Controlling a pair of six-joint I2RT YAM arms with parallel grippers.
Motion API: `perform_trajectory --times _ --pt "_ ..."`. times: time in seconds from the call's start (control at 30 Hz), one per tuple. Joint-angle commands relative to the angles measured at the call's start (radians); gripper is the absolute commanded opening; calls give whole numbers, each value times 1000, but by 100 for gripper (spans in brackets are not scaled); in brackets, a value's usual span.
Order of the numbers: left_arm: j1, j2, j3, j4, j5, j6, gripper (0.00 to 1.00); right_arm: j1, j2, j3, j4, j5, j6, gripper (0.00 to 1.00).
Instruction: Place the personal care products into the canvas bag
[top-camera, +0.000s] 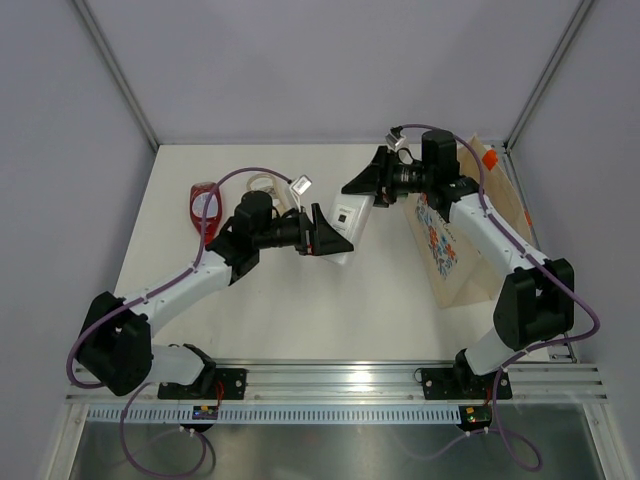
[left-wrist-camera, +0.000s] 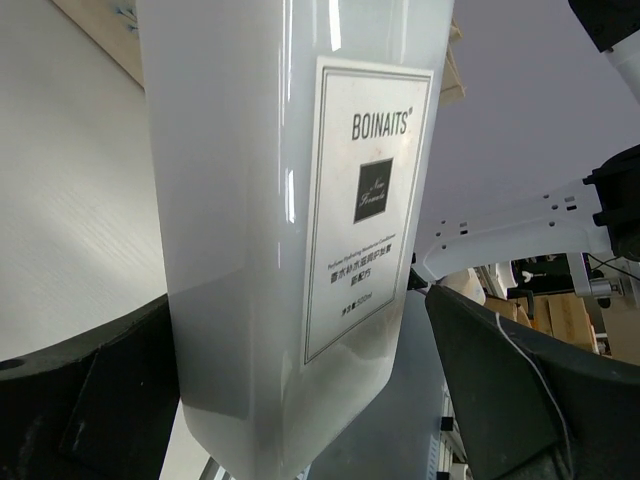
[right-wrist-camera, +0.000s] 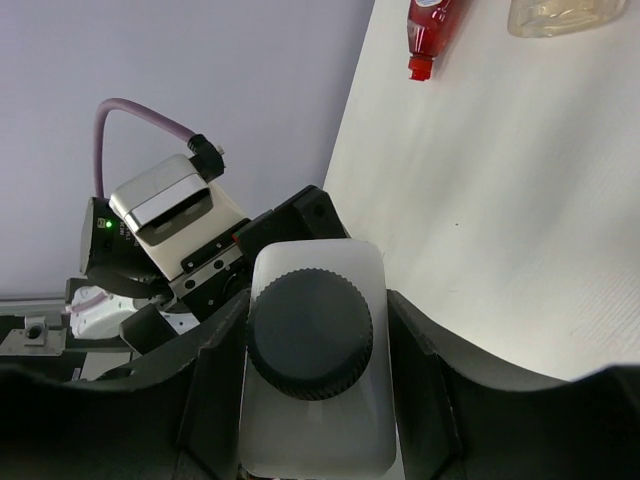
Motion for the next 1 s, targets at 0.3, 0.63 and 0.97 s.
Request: perform_trajectory --times 0.3,0.63,0.97 --pt "-2 -24 175 -78 42 59 99 -42 -60 151 91 -88 118 0" --pt "6 1 258 -222 36 133 99 -109 -77 183 124 -108 182 0" --pt "26 24 275 -245 42 133 99 -203 -125 151 186 -128 243 0"
